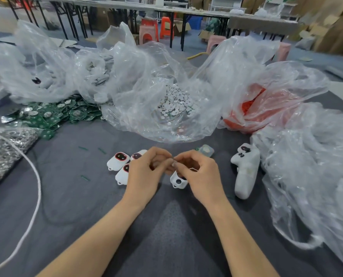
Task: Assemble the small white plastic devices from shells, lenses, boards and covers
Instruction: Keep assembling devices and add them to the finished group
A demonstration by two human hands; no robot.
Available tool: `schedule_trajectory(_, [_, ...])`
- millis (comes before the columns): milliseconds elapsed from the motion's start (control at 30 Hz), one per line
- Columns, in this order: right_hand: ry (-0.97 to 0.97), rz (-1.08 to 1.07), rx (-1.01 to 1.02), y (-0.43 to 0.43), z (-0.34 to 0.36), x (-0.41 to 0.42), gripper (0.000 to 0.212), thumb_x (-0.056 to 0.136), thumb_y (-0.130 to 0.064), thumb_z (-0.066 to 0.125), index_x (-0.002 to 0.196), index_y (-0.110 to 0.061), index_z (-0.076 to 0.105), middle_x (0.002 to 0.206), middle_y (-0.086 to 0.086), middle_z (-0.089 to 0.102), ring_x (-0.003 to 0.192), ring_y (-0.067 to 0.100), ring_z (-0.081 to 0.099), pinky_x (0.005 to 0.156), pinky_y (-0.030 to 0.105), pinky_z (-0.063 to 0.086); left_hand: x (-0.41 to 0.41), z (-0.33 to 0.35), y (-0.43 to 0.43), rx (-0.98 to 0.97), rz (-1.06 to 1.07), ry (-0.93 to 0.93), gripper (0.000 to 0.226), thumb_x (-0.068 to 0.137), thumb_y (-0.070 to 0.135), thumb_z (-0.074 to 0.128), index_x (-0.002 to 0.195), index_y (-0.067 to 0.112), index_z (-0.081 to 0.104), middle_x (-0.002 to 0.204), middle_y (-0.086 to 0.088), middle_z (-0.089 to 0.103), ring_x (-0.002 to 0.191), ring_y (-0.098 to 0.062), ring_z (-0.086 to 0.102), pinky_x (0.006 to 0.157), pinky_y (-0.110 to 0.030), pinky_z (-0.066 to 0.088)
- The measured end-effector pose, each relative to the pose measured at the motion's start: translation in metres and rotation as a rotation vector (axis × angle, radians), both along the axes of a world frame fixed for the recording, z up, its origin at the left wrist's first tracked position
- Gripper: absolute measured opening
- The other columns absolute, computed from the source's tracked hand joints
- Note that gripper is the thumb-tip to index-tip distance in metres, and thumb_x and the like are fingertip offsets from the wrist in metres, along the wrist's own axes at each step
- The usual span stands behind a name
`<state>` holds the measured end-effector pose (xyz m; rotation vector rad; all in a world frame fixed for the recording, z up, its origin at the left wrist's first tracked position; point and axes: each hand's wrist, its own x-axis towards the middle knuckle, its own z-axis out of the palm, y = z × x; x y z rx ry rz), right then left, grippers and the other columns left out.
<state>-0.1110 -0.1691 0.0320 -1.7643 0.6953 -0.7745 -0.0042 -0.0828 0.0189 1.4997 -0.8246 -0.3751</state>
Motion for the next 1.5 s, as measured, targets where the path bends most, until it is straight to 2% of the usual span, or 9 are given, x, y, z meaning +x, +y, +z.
schedule_trajectory(267, [0.116, -0.071, -0.158, 0.0, -0.005, 0.001, 0.019, 0.083, -0.001, 0.066, 0.078, -0.019, 0.064, 0.073, -0.006, 0.067, 0.068, 0.003, 0.062, 0.065, 0.011, 0.047, 0.002, -0.004, -0.004, 0.082, -0.014, -0.31, 0.03, 0.086, 0.002, 0.067, 0.087, 0.032, 0.06, 0.069, 0.011, 0.07, 0.066, 0.002, 0.066, 0.066, -0.009, 0.048])
schedule_trajectory(600, [0.131, -0.13, -0.367, 0.005, -0.007, 0.002, 0.017, 0.077, 0.001, 0.069, 0.076, -0.015, 0.062, 0.073, -0.001, 0.062, 0.067, 0.008, 0.058, 0.063, 0.013, 0.044, 0.003, -0.003, -0.003, 0.066, 0.004, -0.44, 0.027, 0.079, -0.001, 0.07, 0.099, 0.016, 0.067, 0.076, 0.007, 0.069, 0.07, -0.011, 0.063, 0.066, -0.019, 0.049])
schedule_trajectory(733, [0.11, -0.283, -0.365, 0.0, -0.005, -0.001, 0.017, 0.077, 0.0, 0.068, 0.073, -0.015, 0.061, 0.069, -0.005, 0.061, 0.065, 0.007, 0.057, 0.06, 0.009, 0.041, 0.003, -0.003, -0.003, 0.088, -0.038, -0.496, 0.034, 0.08, -0.004, 0.064, 0.107, 0.016, 0.067, 0.093, 0.005, 0.068, 0.081, -0.006, 0.061, 0.073, -0.01, 0.045])
schedule_trajectory(900, [0.234, -0.379, -0.237, -0.009, -0.006, -0.005, 0.014, 0.076, -0.009, 0.069, 0.071, -0.02, 0.061, 0.064, -0.009, 0.062, 0.061, 0.002, 0.058, 0.058, 0.01, 0.041, 0.003, -0.008, -0.005, 0.259, -0.255, -0.654, 0.055, 0.085, 0.003, 0.06, 0.137, 0.017, 0.05, 0.139, 0.003, 0.052, 0.127, -0.011, 0.044, 0.103, -0.005, 0.022])
schedule_trajectory(1033, [0.199, -0.326, -0.162, -0.01, -0.007, -0.006, 0.019, 0.077, -0.008, 0.071, 0.069, -0.022, 0.062, 0.062, -0.01, 0.064, 0.064, 0.0, 0.061, 0.059, 0.008, 0.043, 0.001, -0.011, -0.008, 0.304, -0.297, -0.718, 0.052, 0.086, 0.007, 0.062, 0.135, 0.021, 0.051, 0.118, 0.003, 0.062, 0.108, -0.014, 0.048, 0.087, -0.013, 0.03])
schedule_trajectory(1167, [0.087, -0.274, 0.057, -0.014, -0.005, -0.007, 0.015, 0.077, -0.006, 0.071, 0.071, -0.019, 0.068, 0.067, -0.003, 0.069, 0.066, 0.01, 0.065, 0.069, 0.032, 0.056, 0.006, -0.009, -0.007, 0.251, -0.175, -0.567, 0.048, 0.084, 0.006, 0.068, 0.129, 0.021, 0.059, 0.1, 0.006, 0.056, 0.086, -0.006, 0.052, 0.079, -0.005, 0.033])
schedule_trajectory(1267, [-0.044, -0.147, 0.273, -0.014, -0.002, -0.006, 0.019, 0.079, -0.002, 0.07, 0.068, -0.018, 0.068, 0.065, -0.004, 0.067, 0.068, 0.009, 0.062, 0.066, 0.027, 0.056, 0.01, -0.006, -0.006, 0.215, -0.035, -0.351, 0.029, 0.084, 0.007, 0.068, 0.107, 0.024, 0.068, 0.094, 0.01, 0.057, 0.079, 0.002, 0.055, 0.074, -0.003, 0.038])
schedule_trajectory(1367, [-0.052, -0.023, 0.357, -0.01, -0.002, -0.004, 0.022, 0.08, 0.002, 0.069, 0.068, -0.017, 0.068, 0.069, -0.004, 0.067, 0.073, 0.011, 0.065, 0.067, 0.025, 0.057, 0.011, -0.004, -0.006, 0.183, 0.028, -0.124, 0.024, 0.087, 0.007, 0.064, 0.088, 0.031, 0.06, 0.088, 0.015, 0.065, 0.078, 0.009, 0.057, 0.071, -0.007, 0.044])
schedule_trajectory(1500, [-0.028, -0.012, 0.332, -0.006, -0.005, -0.002, 0.023, 0.08, 0.002, 0.069, 0.069, -0.018, 0.068, 0.078, 0.002, 0.072, 0.083, 0.022, 0.07, 0.076, 0.034, 0.059, 0.007, -0.003, -0.005, 0.065, -0.057, 0.2, 0.022, 0.089, -0.003, 0.059, 0.088, 0.019, 0.062, 0.083, 0.004, 0.071, 0.078, -0.005, 0.068, 0.064, -0.022, 0.056])
